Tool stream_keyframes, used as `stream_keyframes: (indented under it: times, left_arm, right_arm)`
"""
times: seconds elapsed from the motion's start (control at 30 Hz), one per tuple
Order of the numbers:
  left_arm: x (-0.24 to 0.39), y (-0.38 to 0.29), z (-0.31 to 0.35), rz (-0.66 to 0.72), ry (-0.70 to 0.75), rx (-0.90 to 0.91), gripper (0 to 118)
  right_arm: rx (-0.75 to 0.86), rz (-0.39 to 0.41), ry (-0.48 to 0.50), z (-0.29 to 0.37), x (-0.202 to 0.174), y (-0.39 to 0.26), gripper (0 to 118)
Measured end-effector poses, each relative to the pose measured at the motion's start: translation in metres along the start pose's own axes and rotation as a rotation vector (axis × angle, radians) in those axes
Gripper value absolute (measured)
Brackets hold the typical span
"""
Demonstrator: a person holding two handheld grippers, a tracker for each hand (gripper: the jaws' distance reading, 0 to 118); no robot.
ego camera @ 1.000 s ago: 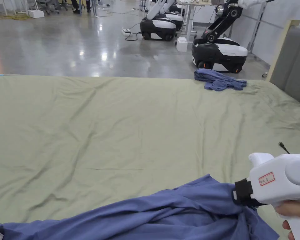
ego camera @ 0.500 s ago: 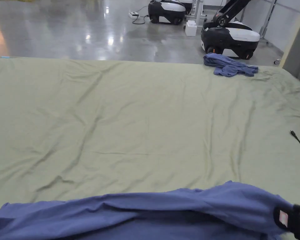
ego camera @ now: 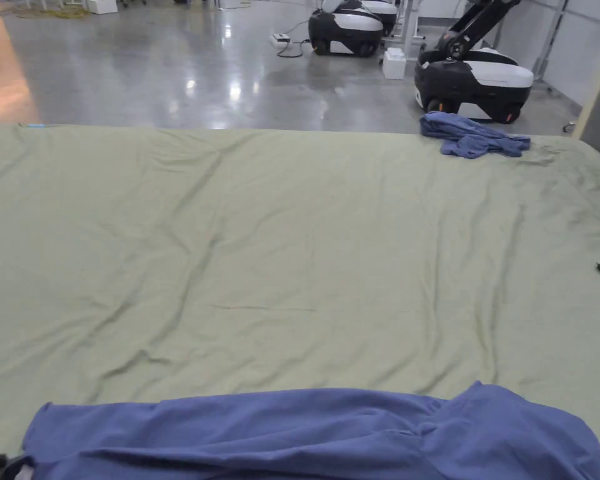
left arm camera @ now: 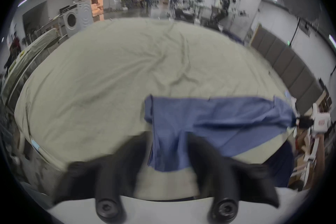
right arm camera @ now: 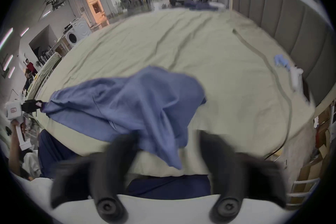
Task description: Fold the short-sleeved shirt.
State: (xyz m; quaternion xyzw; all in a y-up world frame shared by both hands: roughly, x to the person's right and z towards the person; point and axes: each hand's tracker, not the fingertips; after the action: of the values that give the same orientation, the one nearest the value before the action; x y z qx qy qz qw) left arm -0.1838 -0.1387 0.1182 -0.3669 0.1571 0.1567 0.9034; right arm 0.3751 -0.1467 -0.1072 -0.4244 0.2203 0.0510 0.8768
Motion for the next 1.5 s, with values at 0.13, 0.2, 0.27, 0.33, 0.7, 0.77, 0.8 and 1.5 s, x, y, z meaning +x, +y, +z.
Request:
stream_keyframes:
  times: [0.13, 0.2, 0.27, 0.33, 0.7, 0.77, 0.8, 1.5]
  left_arm:
    - [-0.002, 0.007, 0.04, 0.067, -0.089, 0.249, 118]
    - [-0.002, 0.011, 0.051, 0.113, -0.1, 0.306, 118]
    - [-0.008, 0.012, 0.053, 0.167, -0.179, 0.302, 114]
    - [-0.016, 0.011, 0.05, 0.227, -0.229, 0.291, 58]
    - [-0.128, 0.016, -0.051, 0.571, -0.479, -0.11, 0]
    - [-0.141, 0.01, -0.072, 0.614, -0.544, -0.154, 3]
    - [-0.147, 0.01, -0.083, 0.631, -0.603, -0.201, 30]
    - [-0.077, 0.03, -0.172, 0.561, -0.718, -0.508, 13]
  right_arm:
    - [0.346, 0.094, -0.026, 0.06, -0.017, 0.007, 118]
    - [0.435, 0.09, -0.06, 0.074, -0.028, 0.012, 116]
    - [0.473, 0.09, -0.021, 0.08, -0.04, 0.018, 99]
    - [0.517, 0.082, 0.014, 0.076, -0.051, 0.018, 25]
    - [0.523, -0.046, 0.138, 0.05, -0.09, 0.027, 8]
    - [0.516, -0.057, 0.141, 0.05, -0.093, 0.027, 8]
    - [0.512, -0.062, 0.142, 0.05, -0.093, 0.027, 8]
    - [0.472, -0.105, 0.117, 0.046, -0.093, 0.022, 8]
